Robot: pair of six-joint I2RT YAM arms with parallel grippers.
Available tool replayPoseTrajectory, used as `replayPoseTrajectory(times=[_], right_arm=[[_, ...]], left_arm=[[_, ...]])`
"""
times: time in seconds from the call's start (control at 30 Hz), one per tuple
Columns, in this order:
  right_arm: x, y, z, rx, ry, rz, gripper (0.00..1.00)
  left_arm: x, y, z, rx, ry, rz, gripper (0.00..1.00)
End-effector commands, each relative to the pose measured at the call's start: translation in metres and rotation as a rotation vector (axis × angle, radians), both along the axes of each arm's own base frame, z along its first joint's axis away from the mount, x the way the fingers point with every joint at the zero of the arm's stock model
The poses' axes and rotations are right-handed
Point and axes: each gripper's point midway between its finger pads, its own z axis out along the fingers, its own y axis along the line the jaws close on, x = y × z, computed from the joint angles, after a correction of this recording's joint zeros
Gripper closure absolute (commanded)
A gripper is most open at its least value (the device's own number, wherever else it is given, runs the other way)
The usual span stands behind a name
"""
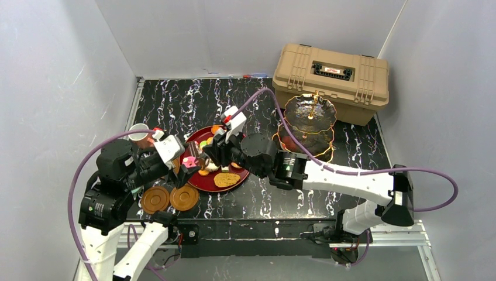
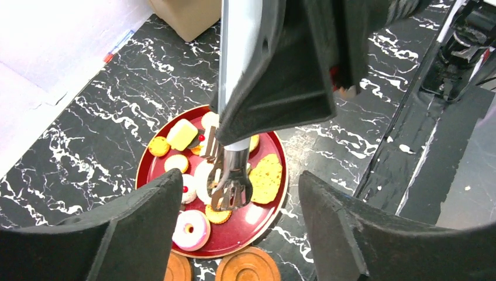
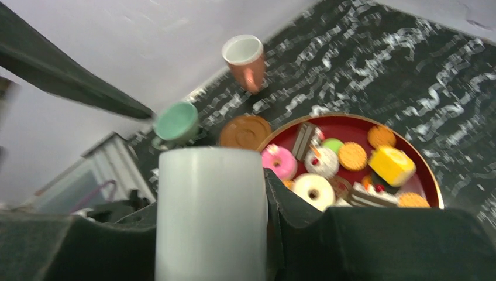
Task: Serve the afternoon tea
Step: Adjust the clamp, then pick up the desert from the tray.
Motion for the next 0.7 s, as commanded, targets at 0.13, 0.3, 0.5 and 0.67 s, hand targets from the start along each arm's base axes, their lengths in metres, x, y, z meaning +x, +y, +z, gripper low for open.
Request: replayPoseTrajectory(times=[0.13,0.3,0.5,0.67], right_arm=[[0.022,-0.041,-0.028,-0.032,-0.115,-0.154,0.69],[0.024,-0.053,-0.057,-0.033,-0.133,-0.178,0.68],[0.031,-0.056,-0.076,-0.018,-0.148,-0.227,0.59],[0.044,-0.056,-0.082,-0.01,-0.15,-0.31,0.52]], left_arm=[[-0.004,-0.003,0.01,-0.027,0.017,-0.012,0.21],[-0.002,-0.003,0.005,-0.018,0.027,-0.006,0.17],[0.002,-0.001,0.004,-0.009,0.026,0.006,0.16],[0.002,0.0,0.001,-0.004,0.028,0.014,0.15]])
